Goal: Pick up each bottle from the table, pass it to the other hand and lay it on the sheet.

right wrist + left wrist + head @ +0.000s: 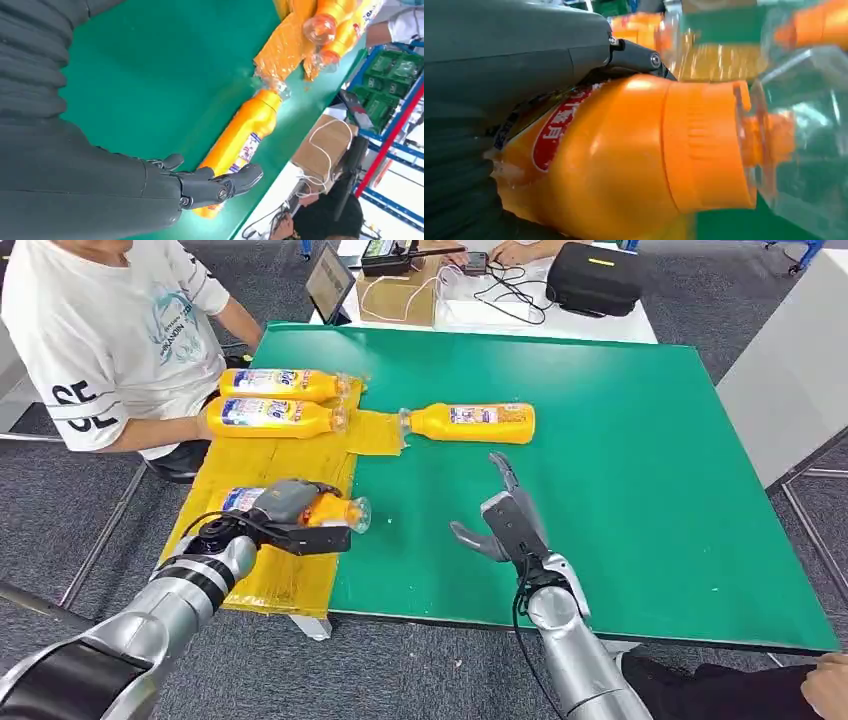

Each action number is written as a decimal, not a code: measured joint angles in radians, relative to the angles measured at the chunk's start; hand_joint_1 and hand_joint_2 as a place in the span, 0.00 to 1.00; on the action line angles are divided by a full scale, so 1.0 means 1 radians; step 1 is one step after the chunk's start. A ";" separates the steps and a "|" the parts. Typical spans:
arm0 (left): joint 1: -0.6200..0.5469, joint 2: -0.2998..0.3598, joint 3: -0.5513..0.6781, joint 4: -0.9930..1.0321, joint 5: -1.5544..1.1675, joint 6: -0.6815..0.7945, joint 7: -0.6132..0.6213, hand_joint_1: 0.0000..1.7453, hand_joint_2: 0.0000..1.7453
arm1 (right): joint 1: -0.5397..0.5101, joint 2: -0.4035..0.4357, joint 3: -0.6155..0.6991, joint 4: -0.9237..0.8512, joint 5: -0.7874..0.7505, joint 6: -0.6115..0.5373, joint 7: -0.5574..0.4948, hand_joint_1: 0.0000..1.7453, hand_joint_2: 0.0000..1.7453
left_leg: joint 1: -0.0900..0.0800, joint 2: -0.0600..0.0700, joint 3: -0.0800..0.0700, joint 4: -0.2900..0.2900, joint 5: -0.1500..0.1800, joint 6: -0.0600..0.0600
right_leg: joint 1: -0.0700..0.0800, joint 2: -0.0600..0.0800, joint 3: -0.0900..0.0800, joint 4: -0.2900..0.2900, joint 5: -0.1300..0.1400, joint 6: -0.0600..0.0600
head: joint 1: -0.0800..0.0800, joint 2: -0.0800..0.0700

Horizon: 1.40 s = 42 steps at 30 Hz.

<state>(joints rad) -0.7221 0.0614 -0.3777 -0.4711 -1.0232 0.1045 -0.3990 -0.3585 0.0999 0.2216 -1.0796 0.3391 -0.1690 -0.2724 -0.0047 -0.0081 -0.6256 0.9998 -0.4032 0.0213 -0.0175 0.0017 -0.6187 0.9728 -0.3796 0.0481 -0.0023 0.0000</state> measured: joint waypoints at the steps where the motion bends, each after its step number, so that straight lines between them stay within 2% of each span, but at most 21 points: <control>1: -0.002 0.003 -0.013 0.014 -0.006 -0.004 0.006 1.00 1.00 | -0.001 0.000 0.002 0.003 0.000 0.002 0.000 0.00 1.00 | 0.000 0.000 0.000 0.000 0.000 0.000 | 0.000 0.000 0.000 0.000 0.000 0.000 | 0.000 0.000; 2: -0.003 0.006 -0.022 0.026 -0.011 -0.005 0.011 1.00 1.00 | -0.003 0.000 0.005 0.005 0.000 0.004 0.000 0.00 1.00 | 0.000 0.000 0.000 0.000 0.000 0.000 | 0.000 0.000 0.000 0.000 0.000 0.000 | 0.000 0.000; 3: -0.004 0.008 -0.032 0.035 -0.012 -0.006 0.012 0.68 1.00 | -0.004 0.000 0.008 0.007 0.000 0.004 0.000 0.00 1.00 | 0.000 0.000 0.000 0.000 0.000 0.000 | 0.000 0.000 0.000 0.000 0.000 0.000 | -0.001 0.000; 4: -0.007 0.011 -0.038 0.042 -0.012 -0.010 0.013 0.18 1.00 | -0.004 -0.001 0.010 0.008 0.000 0.005 0.000 0.00 1.00 | 0.000 0.000 0.000 0.000 0.000 0.000 | 0.000 0.000 0.000 0.000 0.000 0.000 | 0.000 0.000; 5: -0.010 0.011 -0.045 0.051 -0.012 -0.014 0.019 0.01 1.00 | -0.005 -0.001 0.014 0.011 0.000 0.005 0.000 0.00 1.00 | 0.000 0.000 0.000 0.000 0.000 0.000 | 0.000 0.000 0.001 0.000 0.000 0.000 | 0.000 0.000; 13: -0.011 0.029 -0.053 0.087 0.027 0.018 0.021 0.00 1.00 | -0.019 0.005 0.051 0.030 0.003 -0.002 0.000 0.00 1.00 | 0.000 0.000 0.001 0.000 0.000 0.000 | 0.000 0.000 0.002 0.000 0.000 0.000 | 0.000 0.000; 14: -0.010 0.031 -0.053 0.089 0.030 0.020 0.020 0.00 0.00 | -0.021 0.006 0.053 0.033 0.003 -0.003 0.000 0.00 1.00 | 0.000 0.000 0.002 0.000 0.000 0.000 | 0.000 0.000 0.003 0.000 0.000 0.000 | 0.000 0.000; 26: 0.014 0.047 -0.027 0.096 0.087 0.115 -0.050 0.00 0.00 | -0.075 0.018 0.077 0.092 0.001 -0.028 -0.005 0.00 1.00 | 0.000 0.000 0.002 0.000 0.000 0.000 | 0.000 0.000 0.003 0.000 0.000 0.000 | 0.000 0.000; 31: 0.025 0.047 0.004 0.094 0.121 0.166 -0.115 0.00 0.00 | -0.094 0.019 0.081 0.117 0.002 -0.029 -0.003 0.00 1.00 | 0.000 0.000 0.002 0.000 0.000 0.000 | 0.000 0.000 0.003 0.000 0.000 0.000 | 0.000 0.000; 36: 0.030 0.047 0.021 0.090 0.126 0.169 -0.132 0.00 0.00 | -0.107 0.019 0.083 0.134 0.002 -0.029 -0.003 0.00 1.00 | 0.000 0.000 0.002 0.000 0.000 0.000 | 0.000 0.000 0.003 0.000 0.000 0.000 | 0.000 0.000; 42: 0.058 0.047 0.084 0.044 0.261 0.110 -0.248 0.00 0.00 | -0.115 0.018 0.084 0.141 0.009 -0.029 0.007 0.00 1.00 | 0.000 0.000 0.002 0.000 0.000 0.000 | 0.000 0.000 0.002 0.000 0.000 0.000 | 0.000 0.000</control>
<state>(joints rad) -0.6638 0.1087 -0.2939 -0.4275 -0.7617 0.2146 -0.6472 -0.4738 0.1175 0.3052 -0.9384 0.3483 -0.1976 -0.2651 -0.0047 -0.0084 -0.6235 0.9996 -0.4032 0.0212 -0.0176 0.0016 -0.6164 0.9730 -0.3798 0.0479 -0.0027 0.0004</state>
